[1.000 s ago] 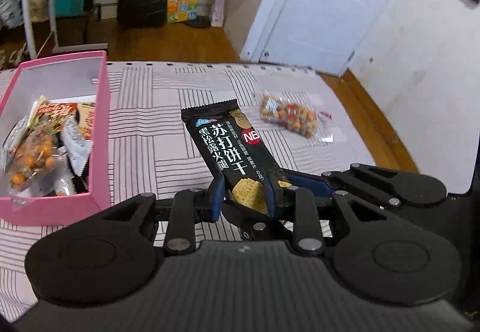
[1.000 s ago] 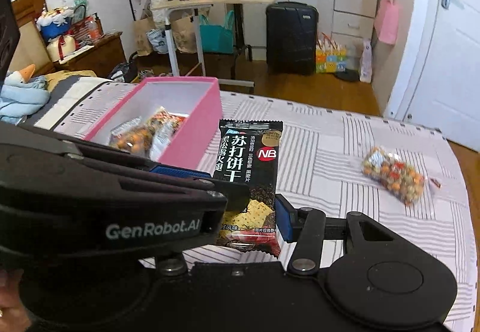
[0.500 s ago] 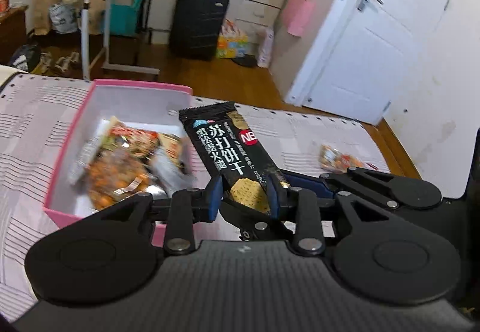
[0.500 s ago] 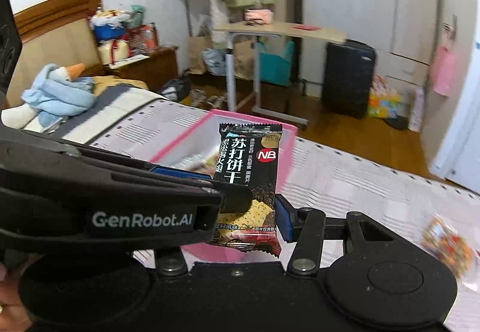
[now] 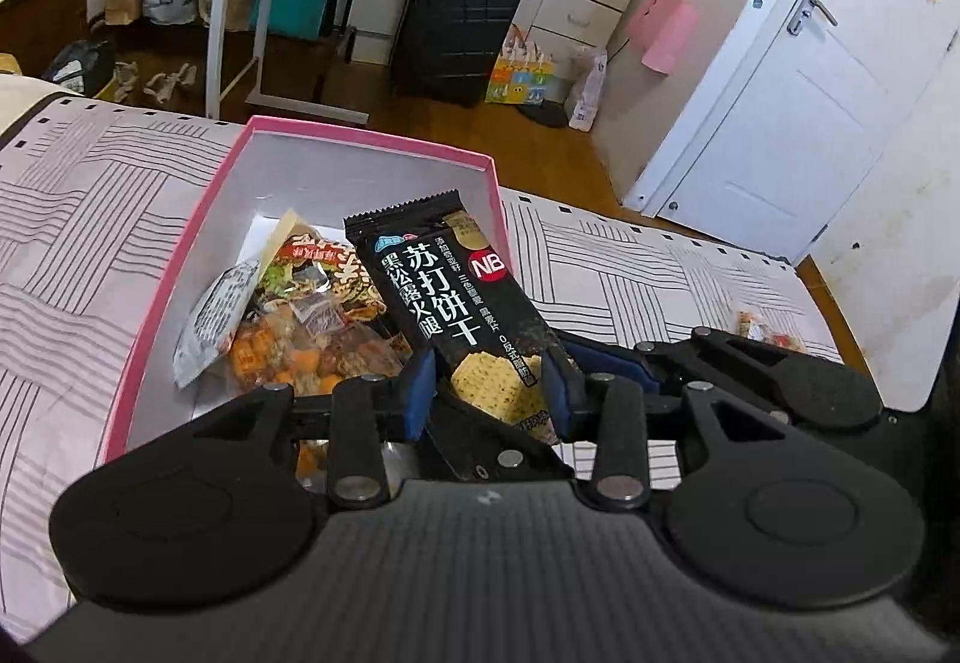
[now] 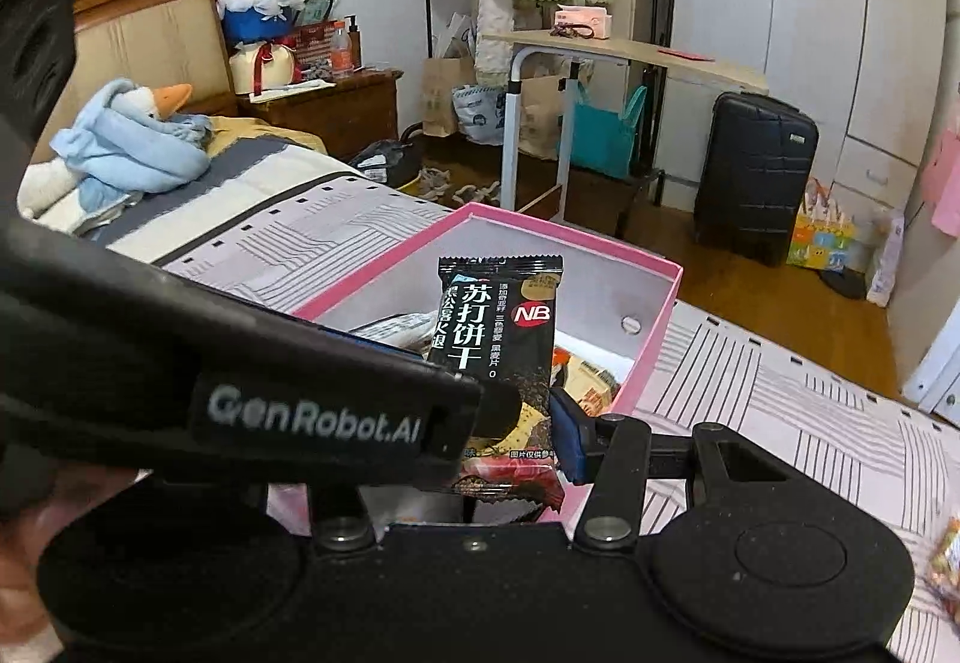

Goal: Organize snacks
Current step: 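Open both tools to release the cracker packet into the box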

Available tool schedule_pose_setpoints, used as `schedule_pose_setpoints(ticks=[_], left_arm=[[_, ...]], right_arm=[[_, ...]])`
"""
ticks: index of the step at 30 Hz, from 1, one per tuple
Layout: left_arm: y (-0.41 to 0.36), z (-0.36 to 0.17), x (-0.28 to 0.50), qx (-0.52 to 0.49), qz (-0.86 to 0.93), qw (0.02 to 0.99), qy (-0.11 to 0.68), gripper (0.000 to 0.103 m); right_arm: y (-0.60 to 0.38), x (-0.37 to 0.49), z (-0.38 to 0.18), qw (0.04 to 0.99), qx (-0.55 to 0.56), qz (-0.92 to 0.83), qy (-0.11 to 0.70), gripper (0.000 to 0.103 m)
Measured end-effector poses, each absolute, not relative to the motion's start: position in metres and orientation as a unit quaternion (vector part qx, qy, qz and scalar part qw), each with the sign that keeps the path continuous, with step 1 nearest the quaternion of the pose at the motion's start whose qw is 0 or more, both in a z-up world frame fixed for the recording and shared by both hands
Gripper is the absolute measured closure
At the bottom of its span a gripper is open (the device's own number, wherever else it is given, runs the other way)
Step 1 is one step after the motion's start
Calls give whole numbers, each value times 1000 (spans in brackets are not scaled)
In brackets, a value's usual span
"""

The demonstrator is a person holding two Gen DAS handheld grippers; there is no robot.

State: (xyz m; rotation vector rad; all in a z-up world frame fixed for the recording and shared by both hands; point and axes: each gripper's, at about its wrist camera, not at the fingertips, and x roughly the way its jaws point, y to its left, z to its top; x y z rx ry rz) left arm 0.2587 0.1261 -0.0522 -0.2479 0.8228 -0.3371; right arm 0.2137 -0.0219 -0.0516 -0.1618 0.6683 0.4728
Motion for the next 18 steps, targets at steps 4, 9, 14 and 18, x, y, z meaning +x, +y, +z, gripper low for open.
schedule_pose_setpoints(ticks=[4,9,14,18], left_arm=[[127,-65,272,-136,-147,889,411,62],[131,-66,269,-141,-129,891,412,62],[137,-42,243,-142,-131,903,384,56],[133,-27,226,-134,-135,908,372,56]], right_arm=[[-18,218,-61,910,-103,229,330,45],[-22,210,-55,909,-80,232,337,34],[-35,191,-30,913,-75,234,326,31],[-55,173,-10,915,-74,230,323,30]])
